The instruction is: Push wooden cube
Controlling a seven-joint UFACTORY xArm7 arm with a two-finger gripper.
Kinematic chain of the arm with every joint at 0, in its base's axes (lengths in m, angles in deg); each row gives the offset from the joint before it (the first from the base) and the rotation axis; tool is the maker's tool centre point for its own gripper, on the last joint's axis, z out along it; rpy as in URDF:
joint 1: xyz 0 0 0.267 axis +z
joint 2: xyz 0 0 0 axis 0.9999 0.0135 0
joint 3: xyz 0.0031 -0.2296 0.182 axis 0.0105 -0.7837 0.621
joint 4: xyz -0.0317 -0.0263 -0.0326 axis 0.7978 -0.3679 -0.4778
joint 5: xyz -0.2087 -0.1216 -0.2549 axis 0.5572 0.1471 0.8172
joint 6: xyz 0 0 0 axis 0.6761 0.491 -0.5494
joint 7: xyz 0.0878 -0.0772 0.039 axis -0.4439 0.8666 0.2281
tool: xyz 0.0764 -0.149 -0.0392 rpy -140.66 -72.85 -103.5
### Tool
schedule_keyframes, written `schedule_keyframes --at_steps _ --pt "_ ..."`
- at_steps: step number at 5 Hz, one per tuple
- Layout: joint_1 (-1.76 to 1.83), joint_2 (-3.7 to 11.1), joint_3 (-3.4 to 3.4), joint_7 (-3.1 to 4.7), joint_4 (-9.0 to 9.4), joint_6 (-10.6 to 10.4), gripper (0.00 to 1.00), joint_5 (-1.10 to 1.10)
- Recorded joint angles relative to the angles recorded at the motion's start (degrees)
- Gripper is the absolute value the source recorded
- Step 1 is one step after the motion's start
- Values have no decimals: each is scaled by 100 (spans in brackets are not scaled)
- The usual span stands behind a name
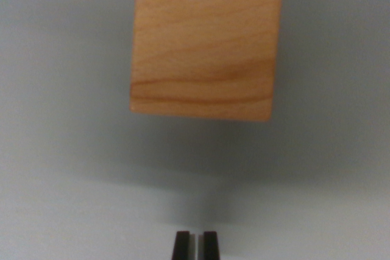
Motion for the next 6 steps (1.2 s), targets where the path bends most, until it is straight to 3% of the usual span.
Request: schedule_keyframes --at_steps 1,2,6 --pt "0 0 0 0 0 0 0 0" --pt "0 0 0 0 0 0 100 0" --pt "0 7 -1 1 -11 4 100 0"
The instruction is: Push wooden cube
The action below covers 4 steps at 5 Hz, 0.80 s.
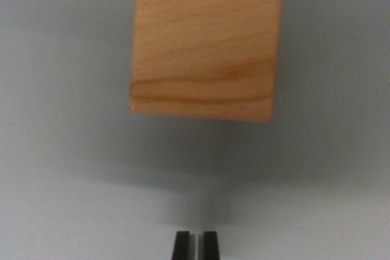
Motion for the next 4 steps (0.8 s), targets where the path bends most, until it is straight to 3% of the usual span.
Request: schedule_keyframes --at_steps 4 --pt "3 95 -12 17 -159 63 100 0"
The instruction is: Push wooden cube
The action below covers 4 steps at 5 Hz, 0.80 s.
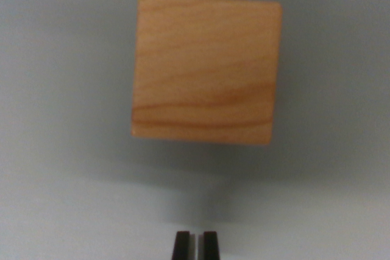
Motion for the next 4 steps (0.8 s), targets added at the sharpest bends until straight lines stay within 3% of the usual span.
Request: schedule_keyframes --at_steps 1,2,3,4 --pt "2 86 -11 15 -143 57 100 0" --pt "2 86 -11 15 -143 57 100 0" --pt "5 192 -24 35 -321 128 100 1" --pt "5 192 -24 35 -321 128 100 1"
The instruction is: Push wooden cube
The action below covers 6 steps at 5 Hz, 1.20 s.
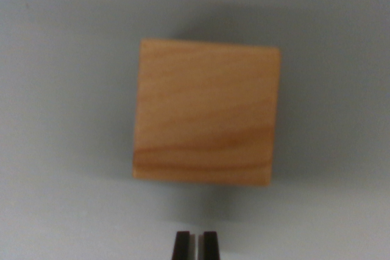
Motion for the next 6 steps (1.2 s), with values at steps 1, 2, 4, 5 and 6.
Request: schedule_keyframes --at_steps 1,2,4,5,6 --pt "3 124 -15 22 -207 83 100 0" --pt "3 124 -15 22 -207 83 100 0" --pt "7 262 -33 47 -438 175 100 1" --pt "11 411 -51 74 -687 274 100 1" --pt "11 411 -51 74 -687 274 100 1"
